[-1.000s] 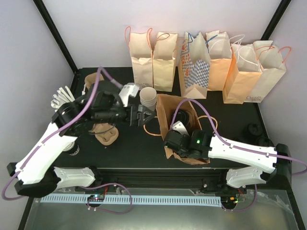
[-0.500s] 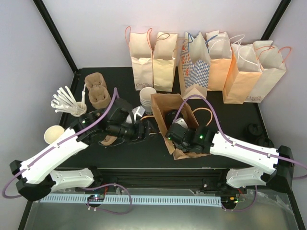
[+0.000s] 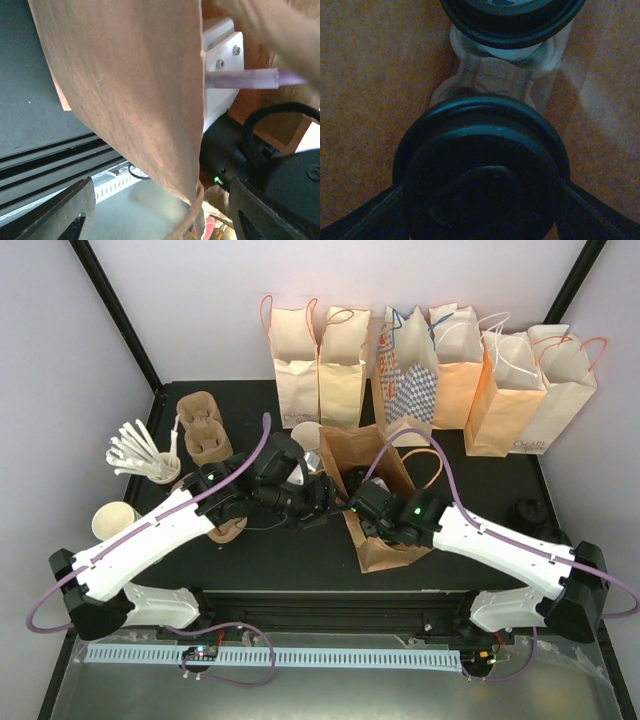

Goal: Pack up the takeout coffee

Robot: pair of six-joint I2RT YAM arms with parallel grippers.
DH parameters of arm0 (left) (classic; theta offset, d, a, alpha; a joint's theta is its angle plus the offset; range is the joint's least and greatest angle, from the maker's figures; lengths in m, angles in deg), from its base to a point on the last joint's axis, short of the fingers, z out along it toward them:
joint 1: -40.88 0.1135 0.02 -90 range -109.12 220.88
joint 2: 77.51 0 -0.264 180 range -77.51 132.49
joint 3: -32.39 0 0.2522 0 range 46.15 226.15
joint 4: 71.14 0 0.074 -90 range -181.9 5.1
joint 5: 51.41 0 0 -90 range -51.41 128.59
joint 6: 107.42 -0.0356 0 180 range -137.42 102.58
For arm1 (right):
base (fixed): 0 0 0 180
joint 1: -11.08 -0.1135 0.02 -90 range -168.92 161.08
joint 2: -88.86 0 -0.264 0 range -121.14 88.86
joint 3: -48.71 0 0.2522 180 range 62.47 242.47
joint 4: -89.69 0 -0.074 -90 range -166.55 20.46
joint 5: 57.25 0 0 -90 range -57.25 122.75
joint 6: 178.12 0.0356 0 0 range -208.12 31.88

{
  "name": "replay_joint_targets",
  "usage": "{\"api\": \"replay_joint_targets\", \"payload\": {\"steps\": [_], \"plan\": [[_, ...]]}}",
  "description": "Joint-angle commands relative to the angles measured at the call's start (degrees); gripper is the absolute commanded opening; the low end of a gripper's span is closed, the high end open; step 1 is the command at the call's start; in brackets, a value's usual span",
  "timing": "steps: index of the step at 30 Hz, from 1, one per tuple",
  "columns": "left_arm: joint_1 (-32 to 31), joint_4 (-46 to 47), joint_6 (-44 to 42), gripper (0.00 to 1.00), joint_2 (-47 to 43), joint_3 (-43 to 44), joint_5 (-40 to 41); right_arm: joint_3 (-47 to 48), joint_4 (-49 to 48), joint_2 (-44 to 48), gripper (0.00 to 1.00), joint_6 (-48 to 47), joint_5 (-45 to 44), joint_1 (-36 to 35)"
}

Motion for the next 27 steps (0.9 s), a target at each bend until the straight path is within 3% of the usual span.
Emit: {"api": "replay_joint_targets", "payload": {"steps": [1,5,11,14,18,27], "plan": [[-0.5,0.1,2.5,0.76,2.1,6.6,2.1,2.5,-0.6,-0.9,0.4,-1.3,1.1,0.7],[0.0,-0.6,6.3,0.7,1.6,2.8,2.8,2.6,-0.5,-0.9,0.4,-1.3,1.3,0.9],[0.7,3.4,8.2,0.4,0.7,-0.2,6.7,2.6,0.6,-0.6,0.4,-1.3,1.7,0.9],[1.0,2.5,6.9,0.3,2.5,1.1,7.2,3.1,1.9,-0.8,0.4,-1.3,1.8,0.9],[1.8,-1.0,4.2,0.02,4.7,4.7,8.2,4.1,4.5,-1.5,0.41,-1.2,2.0,1.0],[2.1,-3.9,2.1,0.02,3.5,6.0,4.2,5.6,6.7,-3.5,0.41,-1.1,3.5,2.8]]}}
